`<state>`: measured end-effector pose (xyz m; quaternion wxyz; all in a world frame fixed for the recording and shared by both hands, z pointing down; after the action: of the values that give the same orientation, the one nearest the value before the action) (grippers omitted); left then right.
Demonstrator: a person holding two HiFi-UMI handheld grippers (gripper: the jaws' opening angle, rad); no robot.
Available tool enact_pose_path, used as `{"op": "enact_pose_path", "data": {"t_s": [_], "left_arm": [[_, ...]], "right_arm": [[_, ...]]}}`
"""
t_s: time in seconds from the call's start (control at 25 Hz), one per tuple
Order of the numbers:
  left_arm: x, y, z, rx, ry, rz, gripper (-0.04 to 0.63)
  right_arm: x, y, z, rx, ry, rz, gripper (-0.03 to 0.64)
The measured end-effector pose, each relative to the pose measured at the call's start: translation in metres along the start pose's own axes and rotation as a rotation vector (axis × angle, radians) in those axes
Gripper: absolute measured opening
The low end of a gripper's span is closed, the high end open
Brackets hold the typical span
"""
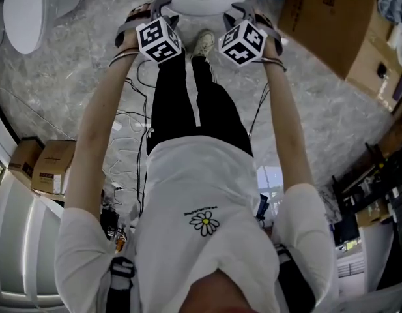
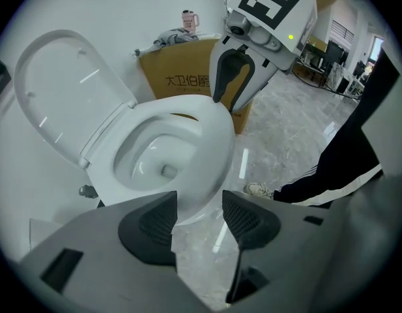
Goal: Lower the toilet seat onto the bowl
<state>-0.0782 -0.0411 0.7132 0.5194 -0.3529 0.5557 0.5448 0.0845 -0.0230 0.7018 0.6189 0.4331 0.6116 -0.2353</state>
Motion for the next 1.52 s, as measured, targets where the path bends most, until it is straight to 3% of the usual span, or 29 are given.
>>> {"op": "enact_pose_path", "data": {"t_s": [0.4,0.92,1.52], "left_arm": [[-0.045,0.007,0.011,0.007,0.096,-0.061,0.235],[-0.085,0.020,0.021,0.052,0.120,-0.087,0.235],[-0.089,0.019,0.019,0.121,0.117,-0.074,0.235]], "right_arm": [[-0.043,0.016,-0.009,-0.021,-0.066,-0.050,0.155],[-0.084,0.024,-0.021,-0.025,-0.109,-0.101,0.155],[-0.091,0.026,-0.020,-0.065,-0.068,-0.086,0.137]]}}
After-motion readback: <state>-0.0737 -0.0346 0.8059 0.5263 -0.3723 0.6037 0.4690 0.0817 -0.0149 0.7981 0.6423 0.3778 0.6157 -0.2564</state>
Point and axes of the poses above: the fingertips, and each gripper's own axes: x backward along the fingers, z to its right, y out of its underside, the point moved 5 cm from there along x, backward along the fingers, and after that the axes turned 5 degrees about -z, right-handed, at the moved point
